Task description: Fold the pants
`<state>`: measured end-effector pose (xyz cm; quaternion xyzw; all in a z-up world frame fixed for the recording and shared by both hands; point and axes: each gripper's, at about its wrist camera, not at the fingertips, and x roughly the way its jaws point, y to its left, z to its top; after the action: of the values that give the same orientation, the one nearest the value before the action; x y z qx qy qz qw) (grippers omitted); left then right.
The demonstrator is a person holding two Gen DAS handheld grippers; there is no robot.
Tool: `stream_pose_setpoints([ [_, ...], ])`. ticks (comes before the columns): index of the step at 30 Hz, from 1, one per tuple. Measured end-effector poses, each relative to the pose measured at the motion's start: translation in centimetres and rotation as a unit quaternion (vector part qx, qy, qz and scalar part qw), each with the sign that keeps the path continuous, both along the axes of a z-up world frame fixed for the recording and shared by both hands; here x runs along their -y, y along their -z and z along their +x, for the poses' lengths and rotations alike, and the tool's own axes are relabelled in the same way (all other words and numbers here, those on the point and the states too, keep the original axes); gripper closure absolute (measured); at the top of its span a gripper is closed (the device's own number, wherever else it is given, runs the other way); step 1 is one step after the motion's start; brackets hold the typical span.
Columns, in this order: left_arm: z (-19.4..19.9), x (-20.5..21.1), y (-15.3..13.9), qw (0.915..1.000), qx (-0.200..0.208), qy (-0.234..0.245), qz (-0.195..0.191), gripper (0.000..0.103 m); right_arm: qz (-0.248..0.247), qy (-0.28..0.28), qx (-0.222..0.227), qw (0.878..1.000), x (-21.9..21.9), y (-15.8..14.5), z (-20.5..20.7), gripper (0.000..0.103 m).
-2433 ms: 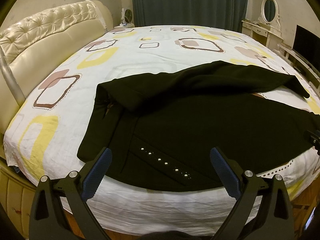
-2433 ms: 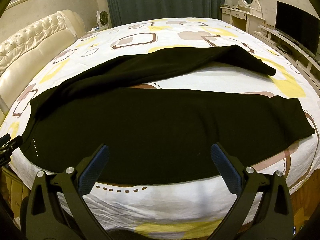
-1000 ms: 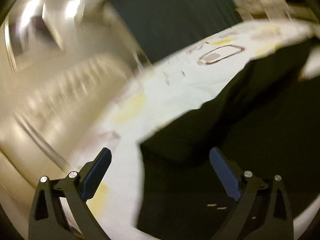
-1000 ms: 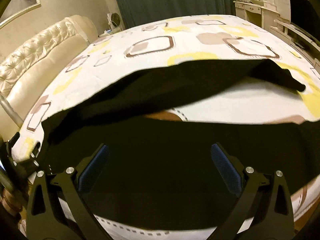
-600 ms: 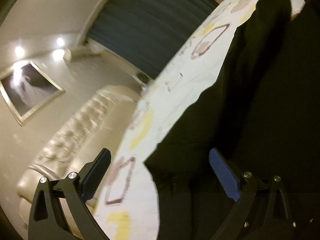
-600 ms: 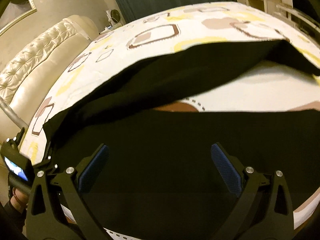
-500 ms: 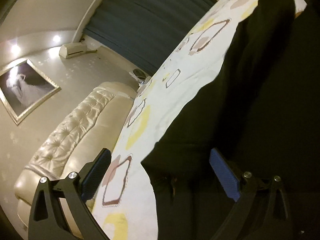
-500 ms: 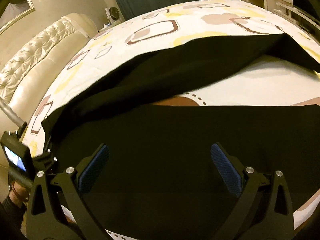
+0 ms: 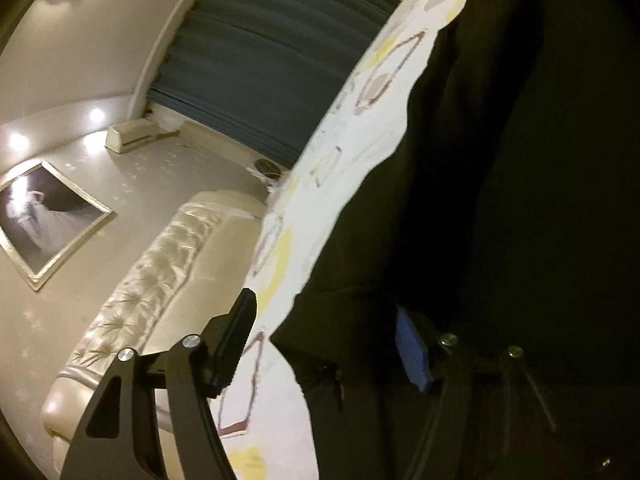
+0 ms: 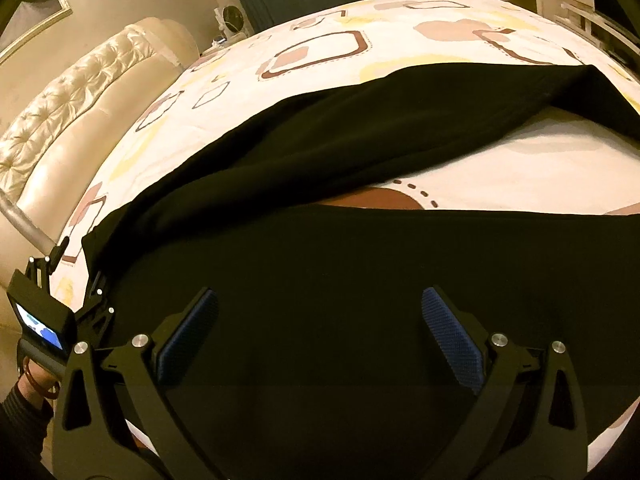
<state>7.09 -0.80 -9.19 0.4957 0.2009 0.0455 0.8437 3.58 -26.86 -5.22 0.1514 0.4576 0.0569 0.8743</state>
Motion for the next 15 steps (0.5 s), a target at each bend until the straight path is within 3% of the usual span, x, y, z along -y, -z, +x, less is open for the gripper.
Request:
stream_pose_setpoints([
  [1,0.3,-0.2,-0.2,0.9999,-0.014,0.004,-0.004,0.044,-0.001,0.000,-0.002,1.000,-0.1,0.2,0.1,0.002],
  [4,1.3,-0.6,-0.1,0.9984,-0.054,0.001,-0.017,0.087,0.000,0.001,-0.004,1.000,-0.4,0.2,0.4,0.002],
  [5,1.5,-0.7,-0.3,0.9980,-0.058,-0.004,-0.025,0.093,-0.002,0.000,-0.003,1.000,-0.5,0.0,0.5,0.002],
  [10,3.0,-2.5,-2.6,0.9924,-0.076,-0.018,-0.095,0.095,0.003,-0.013,0.014,1.000,-0.1,-1.6,2.0,0.002],
  [13,4.9,-4.0,-4.9,0.9775,-0.112,-0.024,-0.177,0.096,0.025,-0.007,0.027,0.999,1.6,-3.4,4.9,0.002],
  [15,5.8,-4.4,-5.5,0.9723,-0.121,-0.030,-0.198,0.096,0.008,-0.005,0.045,0.999,2.8,-4.7,7.4,0.002],
])
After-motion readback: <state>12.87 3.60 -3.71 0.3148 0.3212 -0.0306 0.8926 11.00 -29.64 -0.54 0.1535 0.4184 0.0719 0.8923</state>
